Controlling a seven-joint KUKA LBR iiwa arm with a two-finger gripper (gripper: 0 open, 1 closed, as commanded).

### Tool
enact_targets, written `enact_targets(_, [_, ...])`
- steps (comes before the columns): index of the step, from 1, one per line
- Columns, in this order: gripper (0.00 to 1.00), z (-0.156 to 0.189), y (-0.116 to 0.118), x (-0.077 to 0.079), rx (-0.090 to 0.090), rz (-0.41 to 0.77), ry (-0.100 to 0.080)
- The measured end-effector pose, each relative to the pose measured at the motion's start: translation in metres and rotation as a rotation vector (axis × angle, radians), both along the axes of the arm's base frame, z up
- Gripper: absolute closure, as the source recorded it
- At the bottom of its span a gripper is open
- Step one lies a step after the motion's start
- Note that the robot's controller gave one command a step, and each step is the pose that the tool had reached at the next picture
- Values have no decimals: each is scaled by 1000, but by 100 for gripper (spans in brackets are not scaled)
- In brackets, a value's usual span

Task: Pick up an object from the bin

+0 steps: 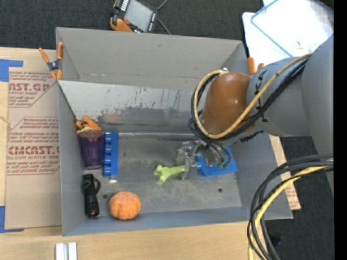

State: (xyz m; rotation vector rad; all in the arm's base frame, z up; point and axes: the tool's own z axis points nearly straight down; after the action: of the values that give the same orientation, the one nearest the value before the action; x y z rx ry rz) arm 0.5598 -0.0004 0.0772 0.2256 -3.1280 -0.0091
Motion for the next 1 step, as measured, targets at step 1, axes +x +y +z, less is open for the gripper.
enact_targets(1, [100, 21, 0, -3, 0, 0, 12])
